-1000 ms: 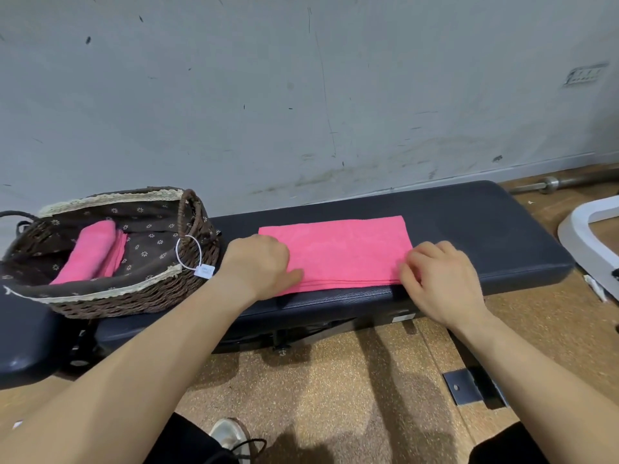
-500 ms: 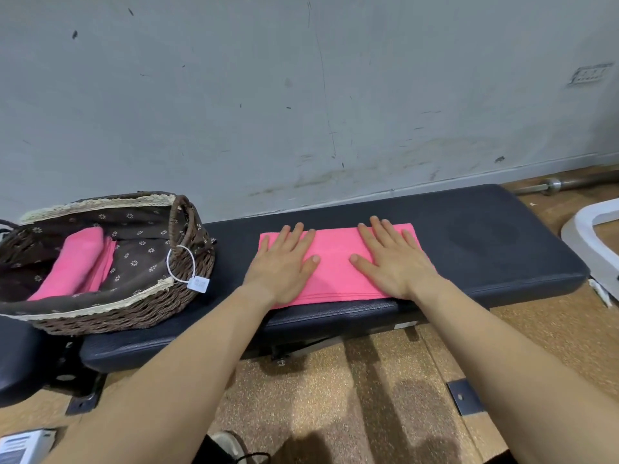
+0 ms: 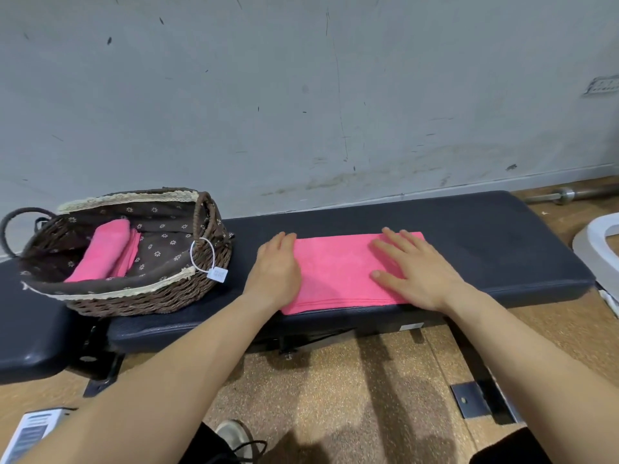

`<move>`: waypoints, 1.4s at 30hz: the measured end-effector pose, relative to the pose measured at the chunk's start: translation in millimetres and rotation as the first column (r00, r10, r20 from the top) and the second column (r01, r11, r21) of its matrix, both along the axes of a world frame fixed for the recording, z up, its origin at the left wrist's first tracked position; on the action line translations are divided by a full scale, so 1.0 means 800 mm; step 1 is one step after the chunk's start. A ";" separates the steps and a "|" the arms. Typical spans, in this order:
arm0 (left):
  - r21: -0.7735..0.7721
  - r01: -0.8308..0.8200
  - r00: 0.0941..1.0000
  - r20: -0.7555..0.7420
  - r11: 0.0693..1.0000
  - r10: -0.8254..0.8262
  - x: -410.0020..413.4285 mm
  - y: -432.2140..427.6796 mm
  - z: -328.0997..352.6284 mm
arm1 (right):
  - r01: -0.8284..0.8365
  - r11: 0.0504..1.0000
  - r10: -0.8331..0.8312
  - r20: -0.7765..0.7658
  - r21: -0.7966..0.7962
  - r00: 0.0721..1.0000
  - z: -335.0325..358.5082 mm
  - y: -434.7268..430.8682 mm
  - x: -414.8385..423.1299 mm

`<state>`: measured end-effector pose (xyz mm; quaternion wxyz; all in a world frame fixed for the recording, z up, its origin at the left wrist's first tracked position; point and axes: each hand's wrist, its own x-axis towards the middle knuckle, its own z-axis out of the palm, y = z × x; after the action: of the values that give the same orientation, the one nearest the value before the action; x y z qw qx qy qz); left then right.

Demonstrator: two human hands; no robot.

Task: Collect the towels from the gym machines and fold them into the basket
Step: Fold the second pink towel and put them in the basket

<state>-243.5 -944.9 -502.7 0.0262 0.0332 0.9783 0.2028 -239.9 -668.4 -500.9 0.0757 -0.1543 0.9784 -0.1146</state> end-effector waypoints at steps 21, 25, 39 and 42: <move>0.423 -0.527 0.842 0.379 0.737 0.384 -0.009 -0.008 0.046 | -0.116 0.978 0.143 0.149 -0.176 0.978 0.018 -0.040 -0.017; 0.521 -0.542 0.828 0.465 0.660 0.313 -0.009 -0.017 0.046 | -0.118 0.971 0.148 0.140 -0.207 0.979 0.013 -0.040 -0.010; 0.600 -0.273 0.960 0.116 0.752 0.256 -0.005 -0.008 0.079 | -0.100 0.973 0.125 0.111 -0.208 0.986 0.007 -0.066 0.013; 0.646 -0.256 0.963 0.106 0.719 0.248 -0.010 -0.001 0.089 | -0.090 0.974 0.114 0.107 -0.207 0.988 0.003 -0.080 0.016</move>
<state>-251.6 -945.6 -431.3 -0.0091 -0.0943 0.8404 0.5337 -227.0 -732.8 -498.3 0.1233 -0.2044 0.9463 -0.2179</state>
